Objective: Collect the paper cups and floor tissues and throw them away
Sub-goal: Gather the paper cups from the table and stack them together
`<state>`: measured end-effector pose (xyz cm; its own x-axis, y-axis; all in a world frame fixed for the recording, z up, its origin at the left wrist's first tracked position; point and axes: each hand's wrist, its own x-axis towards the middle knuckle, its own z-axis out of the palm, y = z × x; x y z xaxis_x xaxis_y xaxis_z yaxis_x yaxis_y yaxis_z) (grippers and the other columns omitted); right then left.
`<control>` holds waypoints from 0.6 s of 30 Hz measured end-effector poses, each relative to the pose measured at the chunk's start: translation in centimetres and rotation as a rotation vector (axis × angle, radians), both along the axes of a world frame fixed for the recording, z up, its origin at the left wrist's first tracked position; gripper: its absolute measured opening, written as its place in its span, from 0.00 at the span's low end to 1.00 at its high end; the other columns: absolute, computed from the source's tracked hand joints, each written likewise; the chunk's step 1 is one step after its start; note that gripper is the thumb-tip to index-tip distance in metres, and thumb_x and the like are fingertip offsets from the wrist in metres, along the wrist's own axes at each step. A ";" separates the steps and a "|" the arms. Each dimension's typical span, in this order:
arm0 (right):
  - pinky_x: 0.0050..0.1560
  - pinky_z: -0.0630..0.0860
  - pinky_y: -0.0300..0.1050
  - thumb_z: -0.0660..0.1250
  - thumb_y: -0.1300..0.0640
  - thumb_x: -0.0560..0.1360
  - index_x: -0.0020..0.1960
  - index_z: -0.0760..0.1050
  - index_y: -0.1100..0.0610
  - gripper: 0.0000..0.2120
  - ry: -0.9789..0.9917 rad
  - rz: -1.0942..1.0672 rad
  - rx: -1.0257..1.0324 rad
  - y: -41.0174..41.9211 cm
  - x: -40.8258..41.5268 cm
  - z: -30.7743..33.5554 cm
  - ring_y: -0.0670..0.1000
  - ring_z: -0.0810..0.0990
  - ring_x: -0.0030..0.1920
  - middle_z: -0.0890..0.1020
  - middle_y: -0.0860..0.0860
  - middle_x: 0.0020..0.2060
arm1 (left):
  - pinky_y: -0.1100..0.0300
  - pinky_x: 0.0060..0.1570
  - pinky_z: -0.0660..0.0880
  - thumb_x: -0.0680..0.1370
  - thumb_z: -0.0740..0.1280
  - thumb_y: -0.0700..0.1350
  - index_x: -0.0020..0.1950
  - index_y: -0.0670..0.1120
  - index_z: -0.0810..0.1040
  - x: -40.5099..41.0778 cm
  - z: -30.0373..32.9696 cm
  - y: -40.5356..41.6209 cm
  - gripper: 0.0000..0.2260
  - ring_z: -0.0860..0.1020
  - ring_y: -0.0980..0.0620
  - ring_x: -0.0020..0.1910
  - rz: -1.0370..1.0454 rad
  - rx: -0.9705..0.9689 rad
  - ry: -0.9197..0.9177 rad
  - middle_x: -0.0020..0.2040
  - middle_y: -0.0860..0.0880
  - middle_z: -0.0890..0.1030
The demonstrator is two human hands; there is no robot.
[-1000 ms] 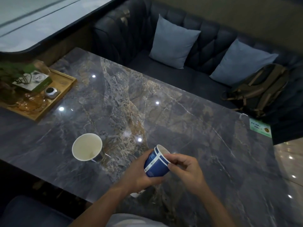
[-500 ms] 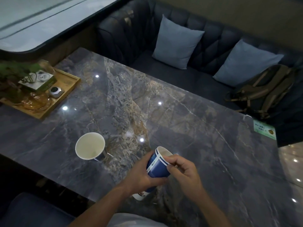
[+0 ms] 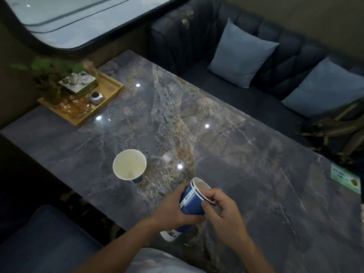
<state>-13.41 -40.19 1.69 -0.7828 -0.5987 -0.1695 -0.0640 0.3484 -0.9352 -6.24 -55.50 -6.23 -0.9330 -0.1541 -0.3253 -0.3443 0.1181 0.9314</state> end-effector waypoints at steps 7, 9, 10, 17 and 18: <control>0.47 0.78 0.37 0.68 0.61 0.72 0.47 0.82 0.49 0.08 0.174 0.138 0.091 -3.4 -0.1 -0.4 0.43 0.83 0.46 0.85 0.42 0.43 | 0.58 0.58 0.81 0.62 0.84 0.48 0.67 0.59 0.72 2.7 -0.1 -2.6 0.37 0.82 0.59 0.55 0.062 -0.011 -0.036 0.59 0.57 0.83; 0.47 0.77 0.36 0.68 0.57 0.74 0.46 0.82 0.48 0.06 0.209 0.227 0.142 -5.2 -0.7 -0.1 0.43 0.83 0.47 0.85 0.42 0.43 | 0.63 0.55 0.80 0.62 0.84 0.47 0.67 0.58 0.73 3.7 -0.2 -3.4 0.36 0.82 0.60 0.54 0.083 -0.019 -0.051 0.58 0.57 0.83; 0.48 0.76 0.34 0.69 0.57 0.75 0.47 0.82 0.49 0.05 0.214 0.273 0.157 -6.0 -0.9 0.1 0.42 0.82 0.47 0.85 0.42 0.43 | 0.63 0.55 0.80 0.62 0.84 0.48 0.67 0.58 0.73 4.1 -0.2 -3.8 0.37 0.82 0.60 0.54 0.095 -0.024 -0.060 0.58 0.57 0.83; 0.62 0.73 0.43 0.64 0.54 0.75 0.60 0.76 0.52 0.14 0.544 0.518 0.176 -13.3 -1.7 1.0 0.46 0.76 0.58 0.77 0.46 0.58 | 0.68 0.49 0.80 0.61 0.85 0.48 0.61 0.62 0.74 7.4 -1.1 -5.3 0.34 0.83 0.64 0.52 0.216 -0.022 -0.123 0.54 0.61 0.84; 0.65 0.71 0.48 0.65 0.52 0.74 0.64 0.73 0.52 0.19 0.628 0.592 0.223 -14.5 -1.8 1.0 0.50 0.73 0.63 0.74 0.49 0.63 | 0.67 0.50 0.80 0.61 0.85 0.50 0.62 0.62 0.74 7.8 -1.1 -5.4 0.34 0.83 0.64 0.52 0.230 -0.019 -0.131 0.55 0.61 0.84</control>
<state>-15.25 -54.74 2.71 -0.3430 -0.9390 0.0259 -0.7693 0.2649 -0.5813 1.56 -60.94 -7.37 -0.8228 -0.3644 -0.4361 -0.4817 0.0401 0.8754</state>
